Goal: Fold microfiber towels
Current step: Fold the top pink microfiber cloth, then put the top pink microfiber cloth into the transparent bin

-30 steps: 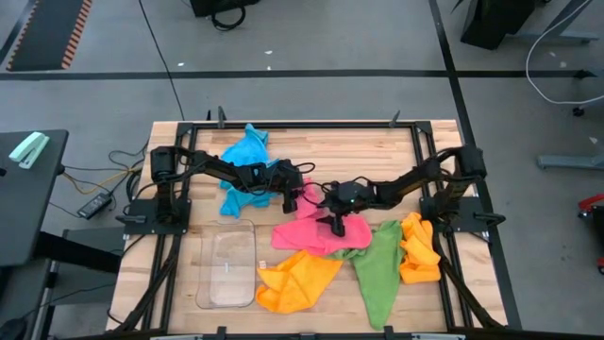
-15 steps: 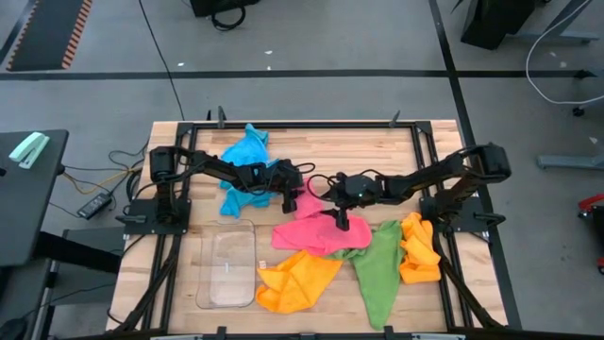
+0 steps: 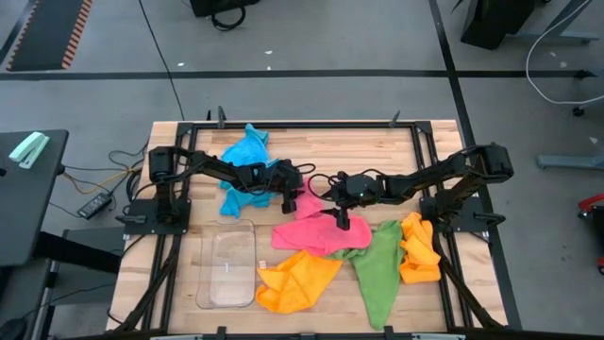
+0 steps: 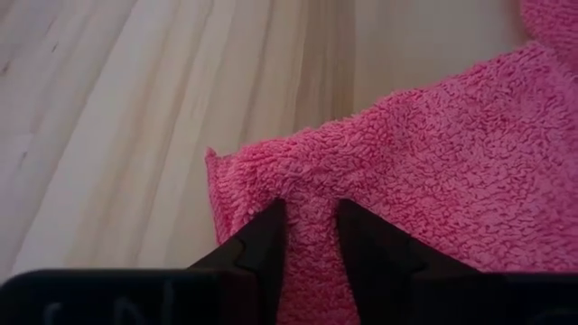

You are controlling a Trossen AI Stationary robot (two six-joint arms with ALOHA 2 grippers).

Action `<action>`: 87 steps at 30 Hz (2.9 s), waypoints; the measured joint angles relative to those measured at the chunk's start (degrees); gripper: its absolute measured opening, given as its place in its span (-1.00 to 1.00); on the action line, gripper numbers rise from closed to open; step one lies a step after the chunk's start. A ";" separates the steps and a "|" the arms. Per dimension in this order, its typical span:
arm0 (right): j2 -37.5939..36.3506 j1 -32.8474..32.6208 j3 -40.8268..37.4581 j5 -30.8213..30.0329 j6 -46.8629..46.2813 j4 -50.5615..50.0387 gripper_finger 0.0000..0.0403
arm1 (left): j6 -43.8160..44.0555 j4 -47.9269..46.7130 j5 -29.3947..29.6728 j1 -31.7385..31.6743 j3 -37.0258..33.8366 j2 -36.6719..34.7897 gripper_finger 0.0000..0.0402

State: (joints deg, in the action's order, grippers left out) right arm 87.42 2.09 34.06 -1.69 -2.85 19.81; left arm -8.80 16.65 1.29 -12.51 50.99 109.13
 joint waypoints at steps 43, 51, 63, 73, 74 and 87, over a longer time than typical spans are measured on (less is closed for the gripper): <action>-0.28 3.25 0.02 -8.36 27.08 -4.92 0.23 | -35.56 -15.95 23.51 15.06 0.06 -8.29 -0.25; -0.26 4.26 0.02 -8.44 21.95 -5.97 0.23 | -36.89 -19.95 25.54 15.89 0.06 -8.29 -0.34; -0.26 4.15 0.02 -8.41 18.22 -5.99 0.23 | -37.97 -24.71 30.09 15.79 0.06 -8.29 -0.20; -0.26 4.15 0.02 -9.77 18.34 -5.97 0.41 | -44.88 -25.55 29.83 12.75 0.06 -8.29 -0.01; -0.26 4.15 0.02 -9.79 18.36 -5.97 0.43 | -45.27 -25.56 29.42 12.52 0.06 -8.29 0.00; -0.26 3.35 0.02 -9.88 16.75 -5.32 0.48 | -52.45 -24.81 21.21 9.68 0.09 -7.20 0.01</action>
State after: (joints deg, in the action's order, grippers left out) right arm 87.15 5.44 34.09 -11.57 13.90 14.50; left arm -61.25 -8.16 22.50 -2.83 51.08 101.92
